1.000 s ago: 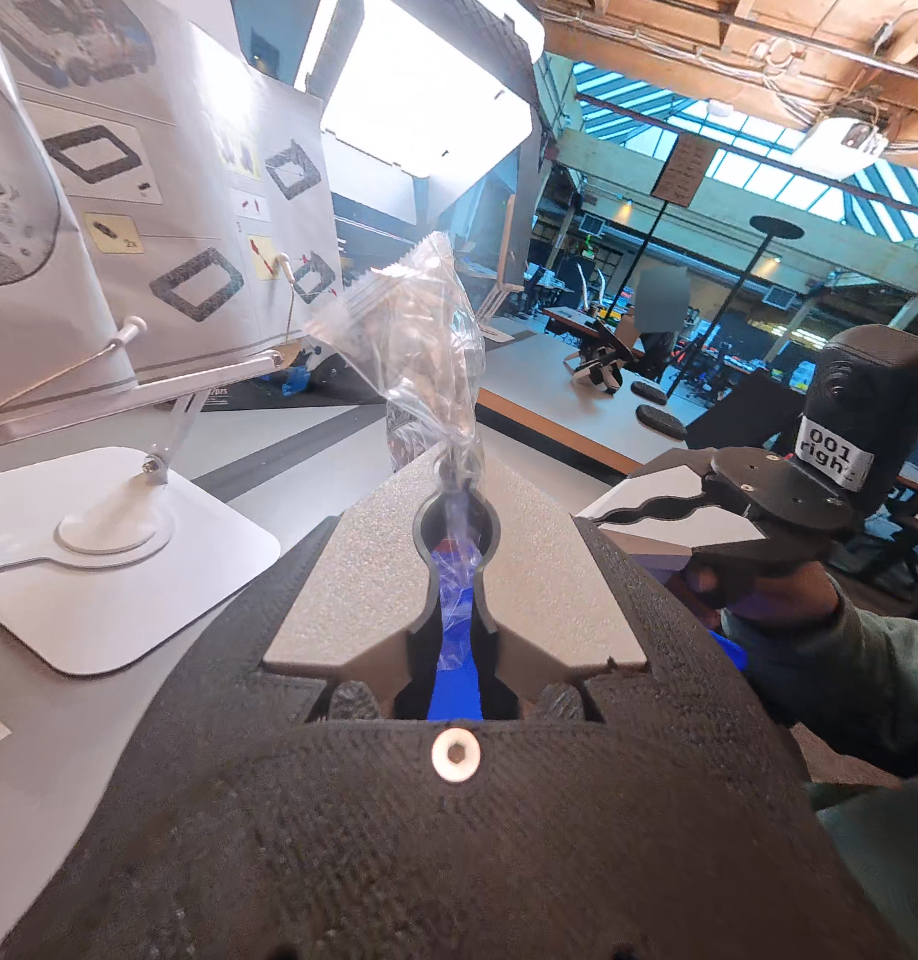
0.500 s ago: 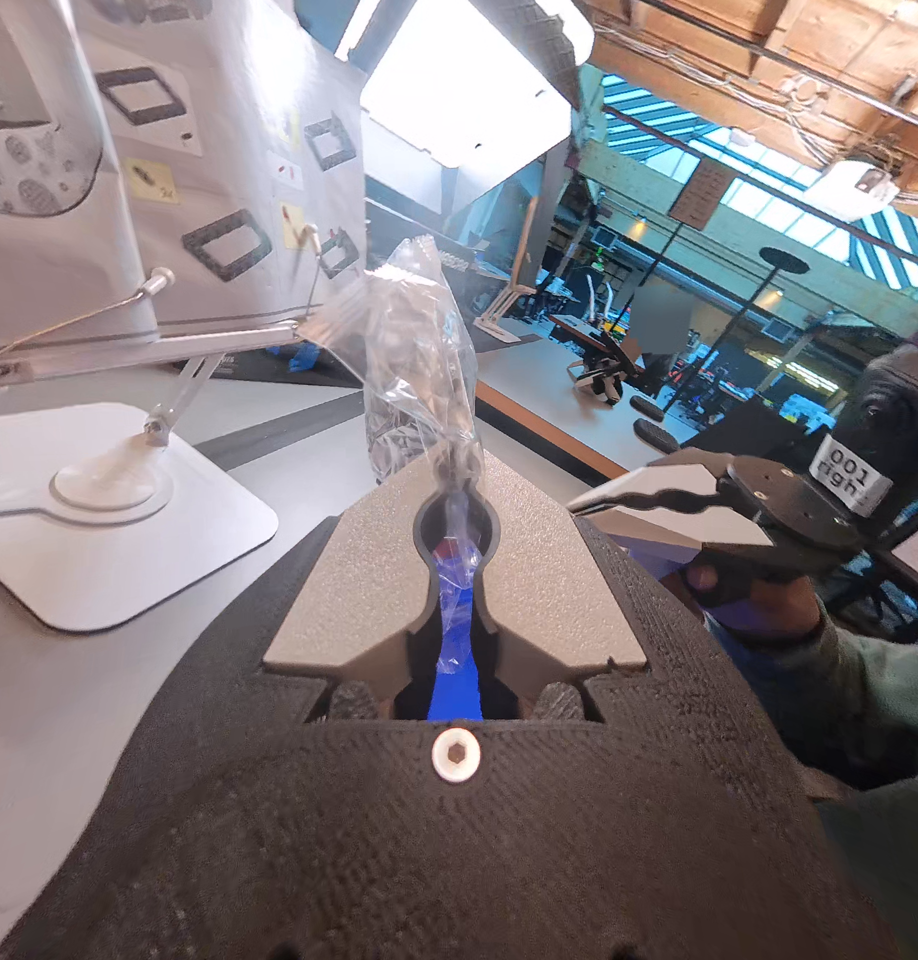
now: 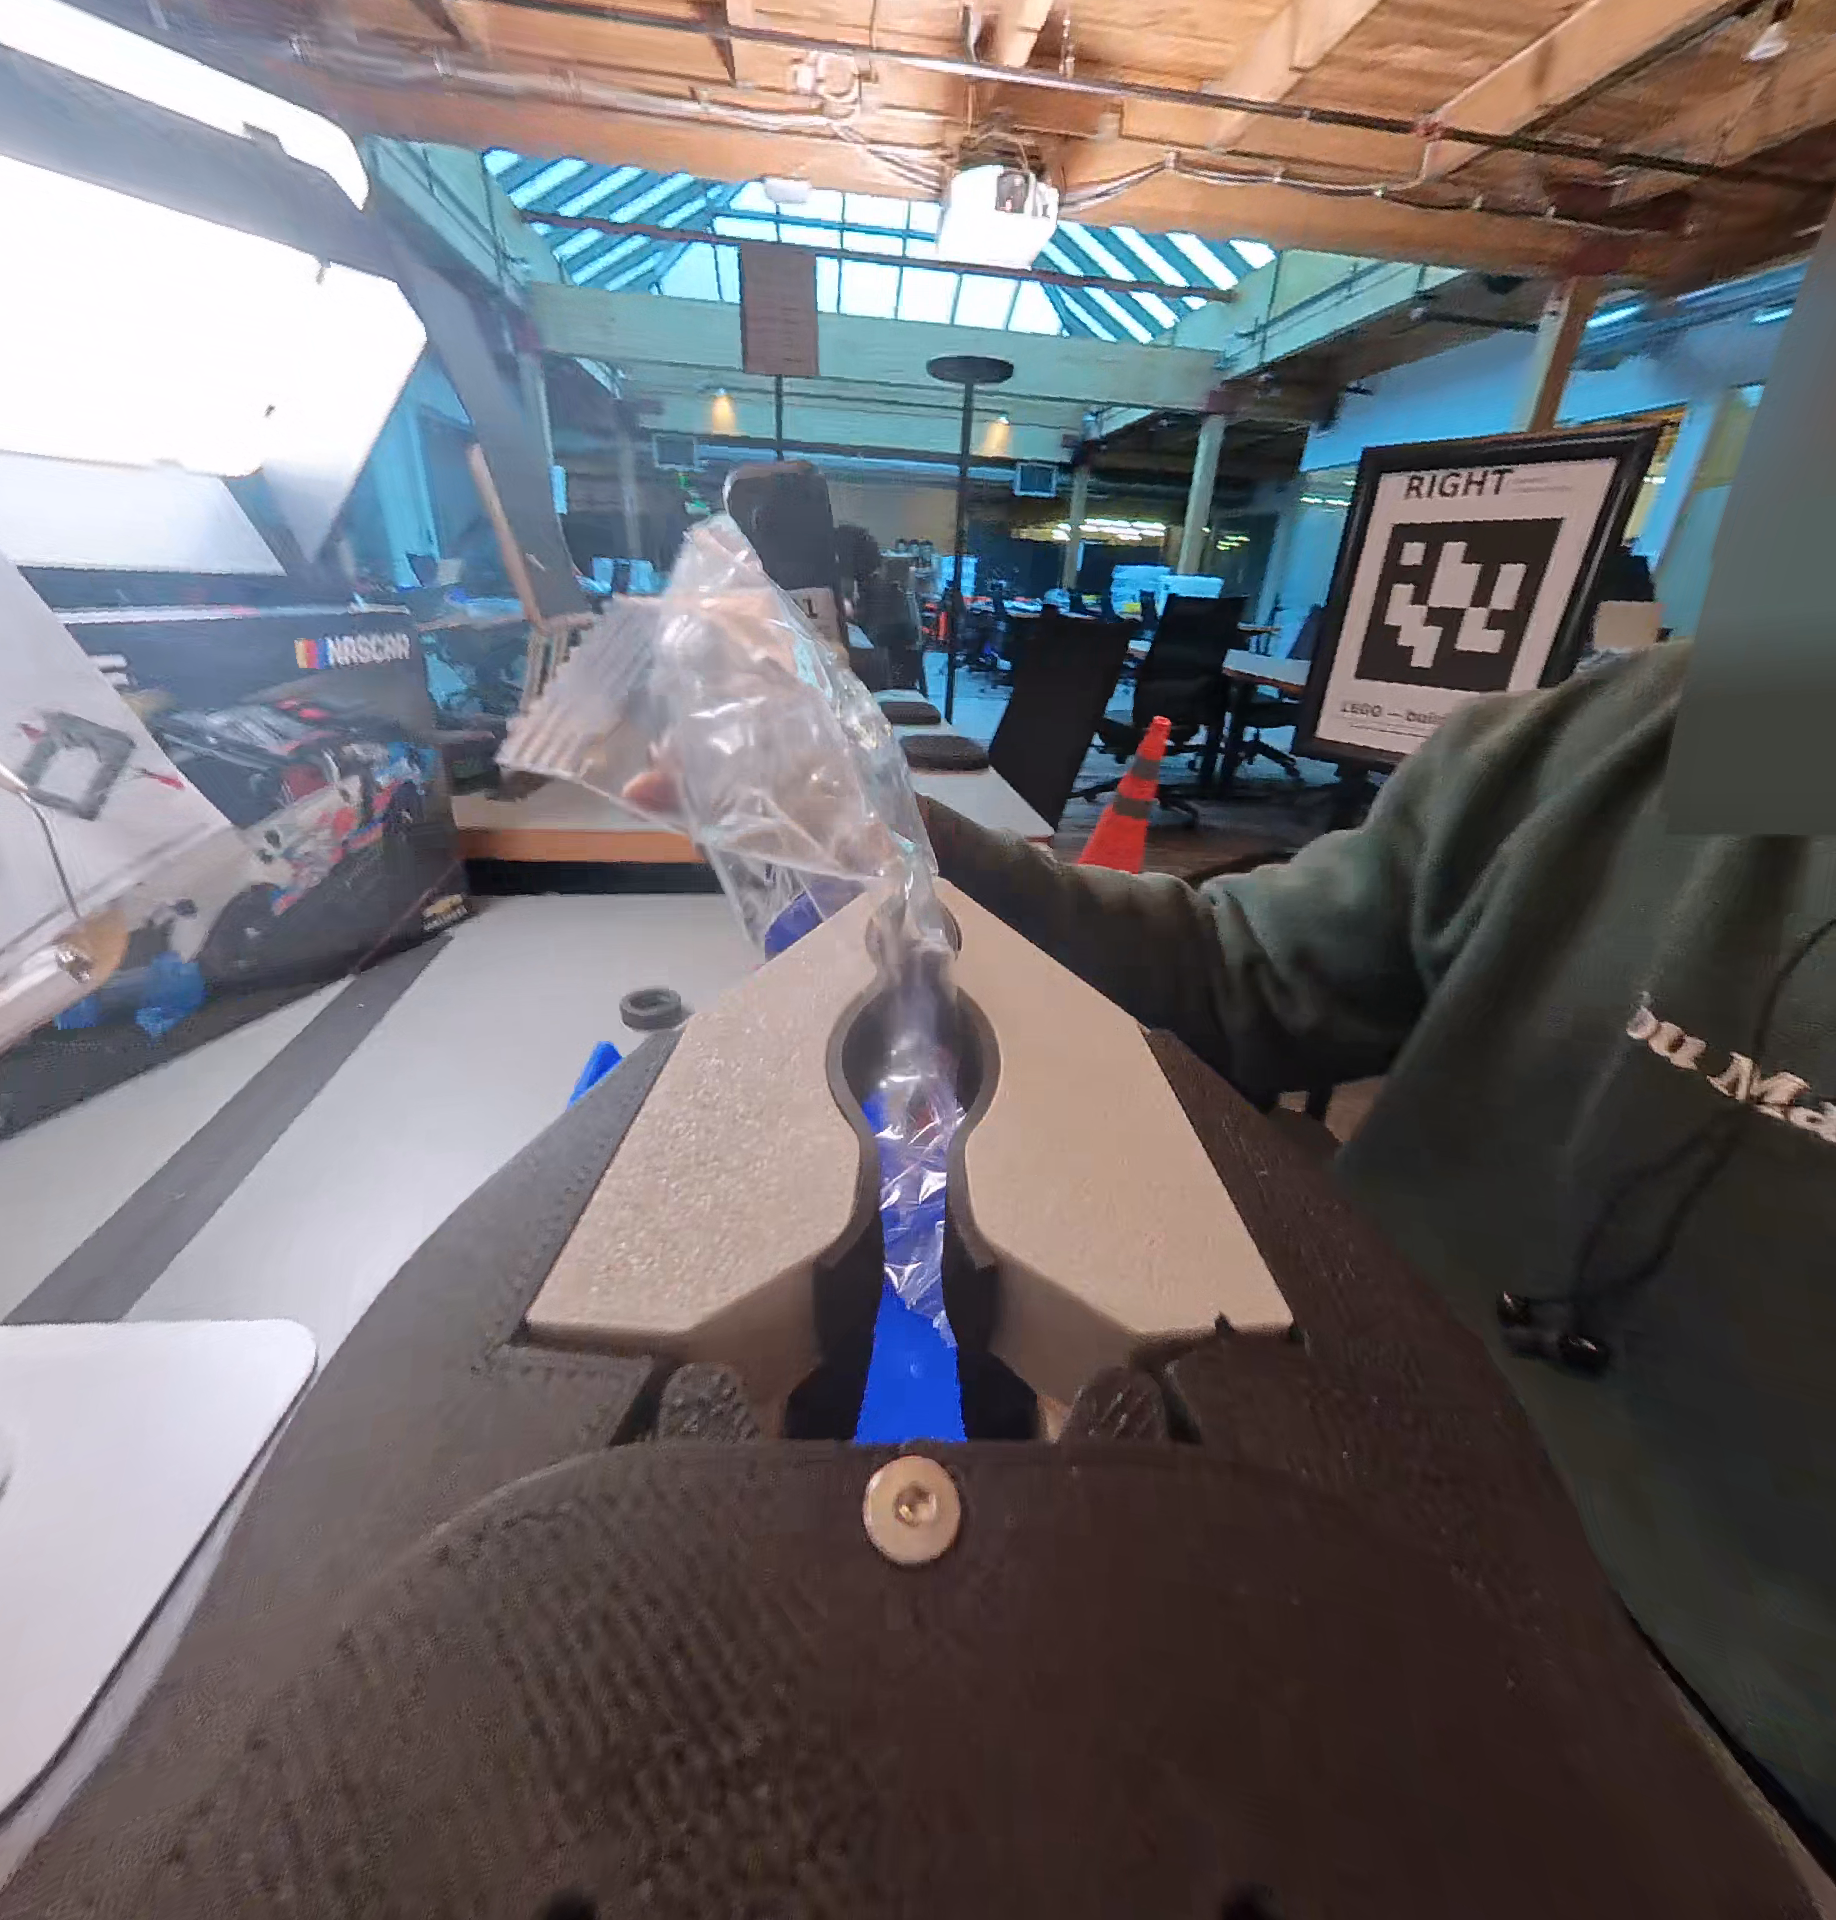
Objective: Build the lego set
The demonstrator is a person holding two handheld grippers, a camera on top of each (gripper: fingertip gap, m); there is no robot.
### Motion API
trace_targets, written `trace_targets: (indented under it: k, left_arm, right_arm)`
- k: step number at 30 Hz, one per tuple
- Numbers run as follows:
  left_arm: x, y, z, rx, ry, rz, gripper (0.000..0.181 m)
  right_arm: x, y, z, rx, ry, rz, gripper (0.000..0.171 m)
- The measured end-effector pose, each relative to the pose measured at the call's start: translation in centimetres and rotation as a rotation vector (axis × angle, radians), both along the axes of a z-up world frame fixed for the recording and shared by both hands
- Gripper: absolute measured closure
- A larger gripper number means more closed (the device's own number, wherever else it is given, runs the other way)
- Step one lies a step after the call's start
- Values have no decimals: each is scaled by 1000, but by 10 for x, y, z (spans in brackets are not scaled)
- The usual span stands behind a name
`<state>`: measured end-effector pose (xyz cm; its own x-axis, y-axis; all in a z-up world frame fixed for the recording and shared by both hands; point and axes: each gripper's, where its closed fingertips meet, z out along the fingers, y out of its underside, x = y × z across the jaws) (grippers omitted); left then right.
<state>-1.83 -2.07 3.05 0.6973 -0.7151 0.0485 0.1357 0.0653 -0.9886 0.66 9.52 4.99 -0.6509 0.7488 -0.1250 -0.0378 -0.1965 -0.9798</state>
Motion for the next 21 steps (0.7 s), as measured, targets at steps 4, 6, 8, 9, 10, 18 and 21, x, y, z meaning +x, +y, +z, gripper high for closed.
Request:
trace_targets:
  k: [4, 6, 8, 9, 10, 18, 21]
  left_arm:
    - [-29, 9, -24, -88, -39, 80, 173]
    - [-49, 11, -16, -81, -74, 172, 134]
    - [-58, 9, 1, -44, -4, 277, 122]
    - [-53, 9, 8, -31, 69, 318, 120]
    - [-42, 9, 14, -31, 149, 331, 117]
    - [49, 24, 10, -78, 531, 154, 147]
    - [71, 27, 1, -124, 522, -25, 163]
  right_arm:
    - [14, -6, -1, 139, 32, 13, 171]
    - [23, -16, 3, 197, 14, 17, 171]
    - [24, -25, -3, 307, -23, -14, 171]
    - [22, -31, -9, 366, -41, -18, 171]
    - [21, -37, -14, 413, -63, -17, 171]
    - [45, -84, -22, 498, -93, 174, 171]
    - [51, -92, -23, 519, -69, 201, 171]
